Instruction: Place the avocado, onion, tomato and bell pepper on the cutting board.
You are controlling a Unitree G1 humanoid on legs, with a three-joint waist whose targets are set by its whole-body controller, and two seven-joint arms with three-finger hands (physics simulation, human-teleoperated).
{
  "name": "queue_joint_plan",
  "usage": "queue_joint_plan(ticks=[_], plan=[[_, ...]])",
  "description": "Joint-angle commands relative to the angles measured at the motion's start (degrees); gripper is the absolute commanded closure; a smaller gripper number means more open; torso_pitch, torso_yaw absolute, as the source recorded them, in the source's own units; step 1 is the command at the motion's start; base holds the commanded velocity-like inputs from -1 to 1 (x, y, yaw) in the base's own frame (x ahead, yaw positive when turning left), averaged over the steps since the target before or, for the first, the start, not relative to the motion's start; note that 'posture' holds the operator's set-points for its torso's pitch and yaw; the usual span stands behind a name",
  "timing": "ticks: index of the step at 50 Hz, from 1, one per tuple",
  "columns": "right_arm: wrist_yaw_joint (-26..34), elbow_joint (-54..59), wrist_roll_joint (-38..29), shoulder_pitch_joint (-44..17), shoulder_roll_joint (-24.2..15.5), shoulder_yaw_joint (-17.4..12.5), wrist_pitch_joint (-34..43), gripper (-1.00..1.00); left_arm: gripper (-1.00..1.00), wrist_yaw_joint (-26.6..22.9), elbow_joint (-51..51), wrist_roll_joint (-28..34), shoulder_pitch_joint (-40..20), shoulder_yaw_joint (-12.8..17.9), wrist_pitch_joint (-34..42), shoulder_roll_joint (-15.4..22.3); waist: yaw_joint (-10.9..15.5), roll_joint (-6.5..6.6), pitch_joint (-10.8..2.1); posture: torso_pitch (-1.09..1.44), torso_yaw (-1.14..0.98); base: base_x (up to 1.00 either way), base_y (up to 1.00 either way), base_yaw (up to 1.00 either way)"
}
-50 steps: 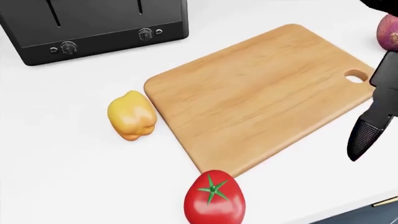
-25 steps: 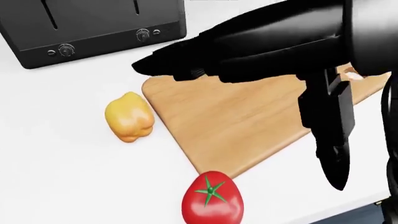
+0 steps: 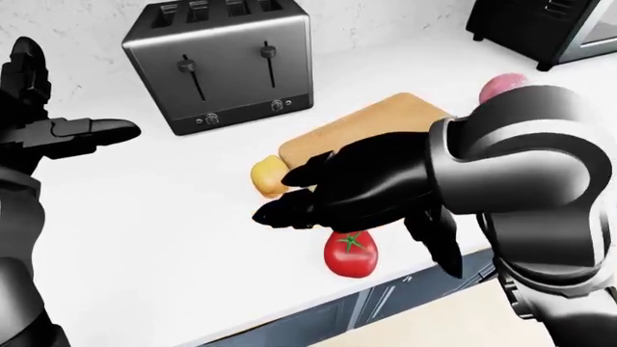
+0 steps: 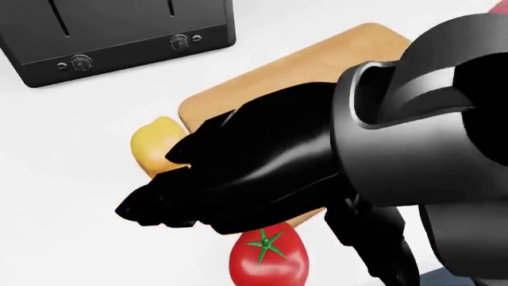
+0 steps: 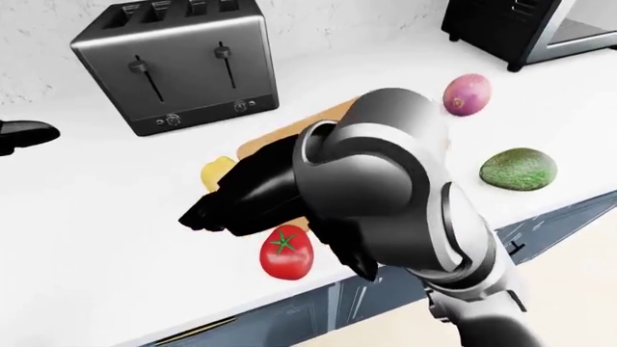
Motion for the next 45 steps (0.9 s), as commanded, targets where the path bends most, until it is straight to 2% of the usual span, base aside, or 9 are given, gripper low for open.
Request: queue_joint_plan(ticks=[1, 8, 26, 36, 37, 38, 39, 41, 45], plan=[[0.0, 0.29, -1.95, -1.58, 0.73, -1.58, -2.01, -1.0, -1.0, 0.0, -1.33, 0.12, -1.46, 1.12, -1.63, 1.05, -0.17, 0.3, -1.4, 0.0, 0.0, 0.0, 0.0, 0.0], [0.0, 2.33, -4.71, 0.18, 4.28, -1.49, -5.59, -1.0, -1.0, 0.07, -1.48, 0.03, -1.39, 1.12, -1.6, 1.05, -0.31, 0.5, -1.55, 0.0, 0.0, 0.0, 0.0, 0.0], [0.0, 0.76, -6.99, 4.54, 5.67, 1.26, -6.47, -1.0, -1.0, 0.15, -1.69, -0.16, -1.31, 1.14, -1.51, 1.07, -0.45, 0.62, -1.77, 0.0, 0.0, 0.0, 0.0, 0.0], [0.0, -0.7, -7.92, 8.01, 5.0, 1.91, -7.12, -0.97, -1.0, 0.05, -1.68, -0.1, -1.14, 1.28, -1.58, 0.95, -0.45, 0.61, -1.95, 0.0, 0.0, 0.0, 0.0, 0.0], [0.0, -0.69, -7.94, 8.2, 4.86, 1.92, -7.3, -0.71, -1.0, 0.0, -1.71, -0.08, -1.05, 1.32, -1.63, 0.94, -0.46, 0.62, -1.96, 0.0, 0.0, 0.0, 0.0, 0.0], [0.0, -0.83, -7.93, 8.49, 4.62, 1.92, -7.57, -0.11, -1.0, 0.04, -1.79, -0.16, -1.04, 1.41, -1.53, 0.95, -0.47, 0.63, -1.96, 0.0, 0.0, 0.0, 0.0, 0.0], [0.0, -1.03, -7.88, 8.6, 4.47, 1.97, -7.4, 0.11, -1.0, 0.05, -1.8, -0.15, -1.03, 1.4, -1.55, 0.96, -0.48, 0.63, -1.97, 0.0, 0.0, 0.0, 0.0, 0.0], [0.0, -1.29, -7.79, 8.83, 4.24, 1.91, -7.46, 0.97, -1.0, 0.13, -1.9, -0.18, -1.04, 1.36, -1.49, 0.93, -0.47, 0.62, -1.99, 0.0, 0.0, 0.0, 0.0, 0.0], [0.0, -1.19, -8.18, 9.75, 4.25, 1.54, -8.54, 1.0, -1.0, 0.16, -1.89, -0.13, -1.0, 1.32, -1.54, 0.85, -0.46, 0.62, -2.02, 0.0, 0.0, 0.0, 0.0, 0.0]])
